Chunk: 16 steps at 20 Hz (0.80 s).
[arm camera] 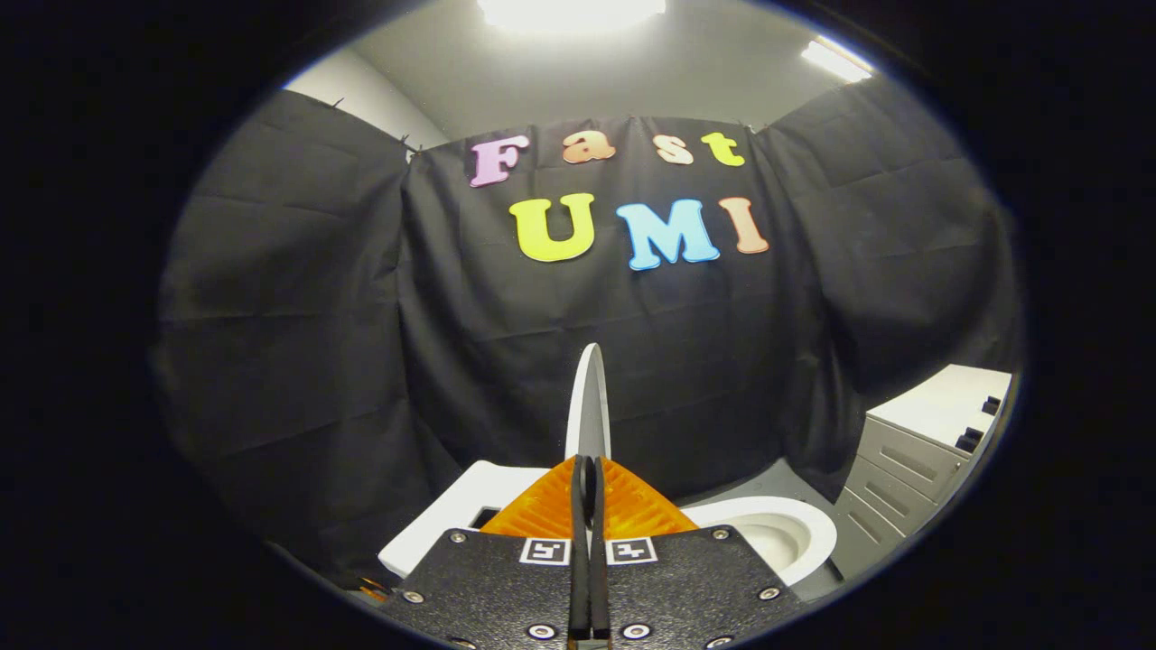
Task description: Open the toilet lid.
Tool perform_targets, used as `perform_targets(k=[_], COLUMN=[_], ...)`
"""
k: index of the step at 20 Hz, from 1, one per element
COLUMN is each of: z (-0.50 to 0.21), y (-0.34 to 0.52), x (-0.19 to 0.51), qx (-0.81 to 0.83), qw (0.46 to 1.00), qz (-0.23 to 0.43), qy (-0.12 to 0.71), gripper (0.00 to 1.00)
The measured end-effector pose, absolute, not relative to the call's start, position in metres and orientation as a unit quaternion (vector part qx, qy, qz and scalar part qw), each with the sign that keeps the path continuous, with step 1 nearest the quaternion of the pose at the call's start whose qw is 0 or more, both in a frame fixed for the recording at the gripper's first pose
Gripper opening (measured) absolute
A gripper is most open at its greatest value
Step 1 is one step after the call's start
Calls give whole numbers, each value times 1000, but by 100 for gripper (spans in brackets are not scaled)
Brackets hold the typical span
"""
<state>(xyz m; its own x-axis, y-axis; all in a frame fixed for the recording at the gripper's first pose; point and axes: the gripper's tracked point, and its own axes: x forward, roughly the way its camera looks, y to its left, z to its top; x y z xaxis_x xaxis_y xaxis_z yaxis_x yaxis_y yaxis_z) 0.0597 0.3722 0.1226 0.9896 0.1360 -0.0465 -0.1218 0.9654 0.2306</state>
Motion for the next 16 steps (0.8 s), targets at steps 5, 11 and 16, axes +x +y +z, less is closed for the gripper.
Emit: perform_targets(k=[5,11,16], z=[124,124,119], y=[415,461,483], x=[55,53,53], qx=[101,100,88], qw=[989,985,984], qz=[108,140,152], qy=[14,17,16], gripper=[0,0,0])
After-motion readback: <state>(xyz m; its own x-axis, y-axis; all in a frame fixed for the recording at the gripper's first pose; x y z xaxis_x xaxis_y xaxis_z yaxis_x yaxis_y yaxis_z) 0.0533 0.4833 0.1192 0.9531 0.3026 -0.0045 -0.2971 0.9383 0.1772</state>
